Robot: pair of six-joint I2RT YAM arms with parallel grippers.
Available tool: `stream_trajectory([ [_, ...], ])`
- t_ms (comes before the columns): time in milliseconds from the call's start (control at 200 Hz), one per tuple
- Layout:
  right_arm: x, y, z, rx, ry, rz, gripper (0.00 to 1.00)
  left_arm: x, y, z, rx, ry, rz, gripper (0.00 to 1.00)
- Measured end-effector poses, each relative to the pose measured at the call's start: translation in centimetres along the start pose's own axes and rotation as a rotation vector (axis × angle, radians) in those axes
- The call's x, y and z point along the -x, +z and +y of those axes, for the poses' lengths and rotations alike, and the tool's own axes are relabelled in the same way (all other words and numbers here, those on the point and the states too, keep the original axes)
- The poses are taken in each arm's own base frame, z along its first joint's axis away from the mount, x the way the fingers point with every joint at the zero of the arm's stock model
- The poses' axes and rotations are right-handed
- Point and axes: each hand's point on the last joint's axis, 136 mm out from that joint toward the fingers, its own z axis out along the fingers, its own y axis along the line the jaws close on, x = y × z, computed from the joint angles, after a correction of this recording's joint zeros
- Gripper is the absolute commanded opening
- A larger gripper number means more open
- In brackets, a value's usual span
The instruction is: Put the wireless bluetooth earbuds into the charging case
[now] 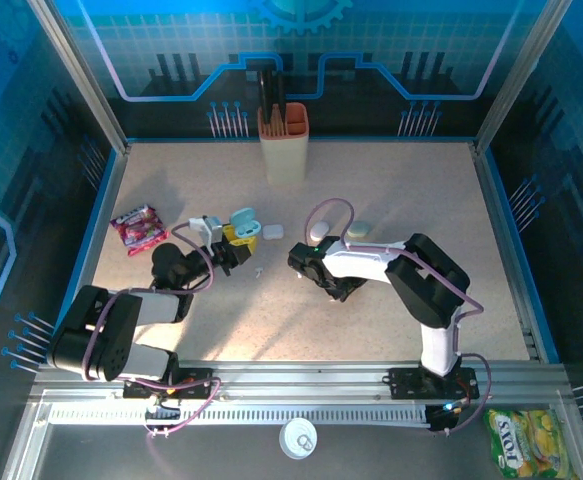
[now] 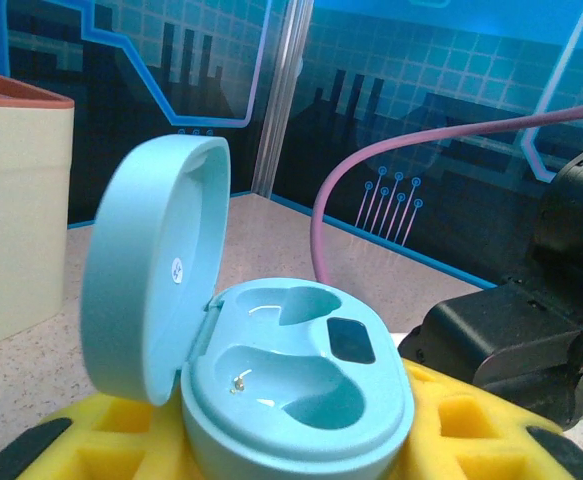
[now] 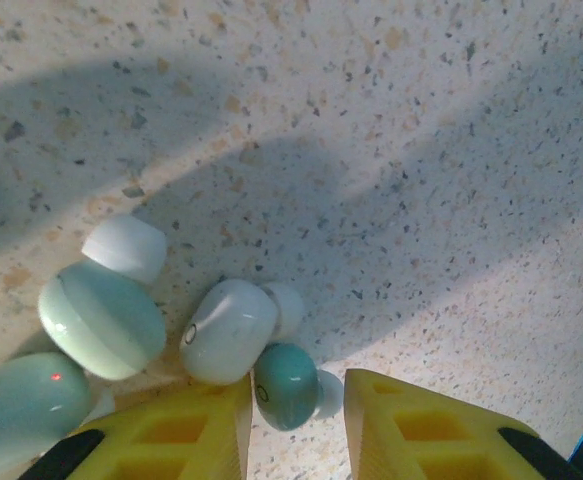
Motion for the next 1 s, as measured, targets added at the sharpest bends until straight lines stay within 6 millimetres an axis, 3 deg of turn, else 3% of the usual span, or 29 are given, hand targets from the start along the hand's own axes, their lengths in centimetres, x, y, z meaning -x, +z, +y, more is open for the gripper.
stream_trajectory([
  [770, -0.07, 0.47, -0.07, -0.033, -0.028, 0.050, 0.26, -0.22, -0.11, -0.18, -0.006, -0.003, 0.006, 0.31],
  [1000, -0.09, 0.46, -0.06, -0.035, -0.034, 0.059, 0.19, -0.22, -0.11, -0.18, -0.007, -0.003, 0.006, 0.31],
])
